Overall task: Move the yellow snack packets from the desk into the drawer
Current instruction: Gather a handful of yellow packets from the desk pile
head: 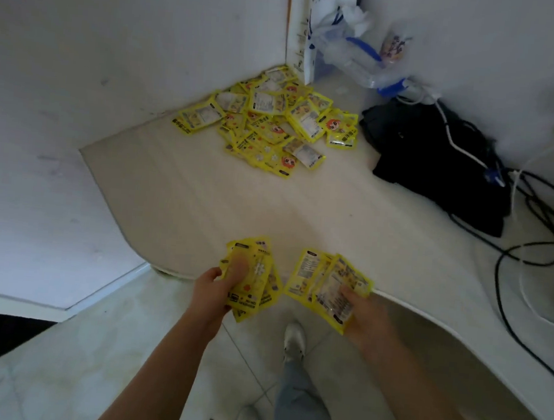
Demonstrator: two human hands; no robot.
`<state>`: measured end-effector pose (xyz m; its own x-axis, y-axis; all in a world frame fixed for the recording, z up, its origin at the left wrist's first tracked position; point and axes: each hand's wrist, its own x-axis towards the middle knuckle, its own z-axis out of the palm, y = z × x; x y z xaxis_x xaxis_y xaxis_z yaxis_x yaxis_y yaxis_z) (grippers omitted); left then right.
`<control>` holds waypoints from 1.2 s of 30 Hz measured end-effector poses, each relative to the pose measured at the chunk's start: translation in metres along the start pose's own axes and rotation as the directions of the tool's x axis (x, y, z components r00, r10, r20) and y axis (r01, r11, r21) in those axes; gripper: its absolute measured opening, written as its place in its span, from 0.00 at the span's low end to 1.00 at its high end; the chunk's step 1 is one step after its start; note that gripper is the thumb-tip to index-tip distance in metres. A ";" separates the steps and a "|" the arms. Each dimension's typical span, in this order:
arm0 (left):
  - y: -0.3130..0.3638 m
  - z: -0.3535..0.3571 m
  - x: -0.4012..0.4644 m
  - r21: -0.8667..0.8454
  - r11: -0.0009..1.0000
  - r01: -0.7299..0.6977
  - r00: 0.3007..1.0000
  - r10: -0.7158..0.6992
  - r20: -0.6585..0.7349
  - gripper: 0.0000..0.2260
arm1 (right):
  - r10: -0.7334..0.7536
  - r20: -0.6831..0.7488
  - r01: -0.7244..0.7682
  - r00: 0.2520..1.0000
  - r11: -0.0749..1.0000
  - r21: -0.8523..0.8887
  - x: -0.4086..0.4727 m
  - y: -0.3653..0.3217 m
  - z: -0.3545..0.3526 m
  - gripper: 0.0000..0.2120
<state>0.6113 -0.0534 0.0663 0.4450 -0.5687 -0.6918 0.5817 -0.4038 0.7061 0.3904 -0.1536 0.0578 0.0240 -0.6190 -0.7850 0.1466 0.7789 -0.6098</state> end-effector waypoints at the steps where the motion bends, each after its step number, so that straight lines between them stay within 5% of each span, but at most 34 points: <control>1: -0.006 -0.002 -0.006 0.016 1.000 0.007 1.000 -0.007 0.014 0.27 | -0.002 -0.019 0.002 1.000 1.000 0.012 -0.008 0.010 -0.009 0.12; 17: -0.126 0.052 -0.118 0.296 0.955 0.013 0.975 -0.078 0.209 0.16 | -0.034 -0.198 0.072 0.980 0.979 0.190 -0.084 0.093 -0.208 0.12; 22: -0.189 0.098 -0.162 0.366 0.930 0.023 0.967 -0.113 0.227 0.12 | -0.031 -0.211 0.086 0.977 0.962 0.257 -0.106 0.104 -0.298 0.06; 36: -0.357 0.243 -0.265 0.578 0.816 -0.011 0.921 -0.217 0.324 0.21 | 0.059 -0.369 0.071 0.927 0.942 0.329 -0.137 0.135 -0.530 0.02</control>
<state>0.1206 0.0677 0.0348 0.0628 -0.6683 -0.7412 0.0763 -0.7373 0.6713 -0.1170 0.0897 0.0251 -0.3344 -0.4909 -0.8045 0.4655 0.6562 -0.5939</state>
